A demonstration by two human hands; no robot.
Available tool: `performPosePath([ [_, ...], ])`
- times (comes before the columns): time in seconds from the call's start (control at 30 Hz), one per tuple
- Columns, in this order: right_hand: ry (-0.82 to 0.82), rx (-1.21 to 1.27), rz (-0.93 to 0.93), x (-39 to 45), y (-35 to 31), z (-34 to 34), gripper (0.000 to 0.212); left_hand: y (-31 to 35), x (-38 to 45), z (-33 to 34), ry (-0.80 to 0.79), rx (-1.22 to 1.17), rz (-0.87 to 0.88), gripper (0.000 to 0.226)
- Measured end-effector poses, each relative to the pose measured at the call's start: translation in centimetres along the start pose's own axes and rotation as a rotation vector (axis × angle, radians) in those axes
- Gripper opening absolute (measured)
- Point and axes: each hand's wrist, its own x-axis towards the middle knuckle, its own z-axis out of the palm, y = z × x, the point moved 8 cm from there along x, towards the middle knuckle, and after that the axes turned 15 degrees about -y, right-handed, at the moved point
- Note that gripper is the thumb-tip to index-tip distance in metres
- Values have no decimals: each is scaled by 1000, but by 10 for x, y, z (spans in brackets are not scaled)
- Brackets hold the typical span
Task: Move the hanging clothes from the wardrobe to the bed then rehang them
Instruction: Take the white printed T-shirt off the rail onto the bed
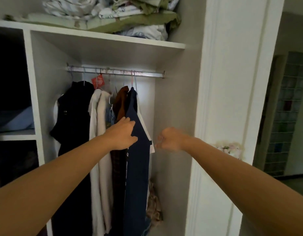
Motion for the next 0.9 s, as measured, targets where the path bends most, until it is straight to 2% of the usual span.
performPosePath([
  [0.1,37,35,13,41,-2,-22,37,-10,35,-12,5,54,8,56],
  [0.3,180,63,67,103,-15,-70,39,-31,92,-38,112,112,106,41],
  [0.43,279,94,132,147,-18,-94,39,-51,119,-56,224,-6,221,41],
  [0.57,341,244,155,179,-23,-105,41,-60,131,-81,350,-76,275,38],
  [0.7,296,254,159,205,-33,-108,20,-64,140,-89,347,-132,346,34],
  [0.9,325,90,169,221,-40,-121,7,-75,147,-94,403,-163,362,30],
])
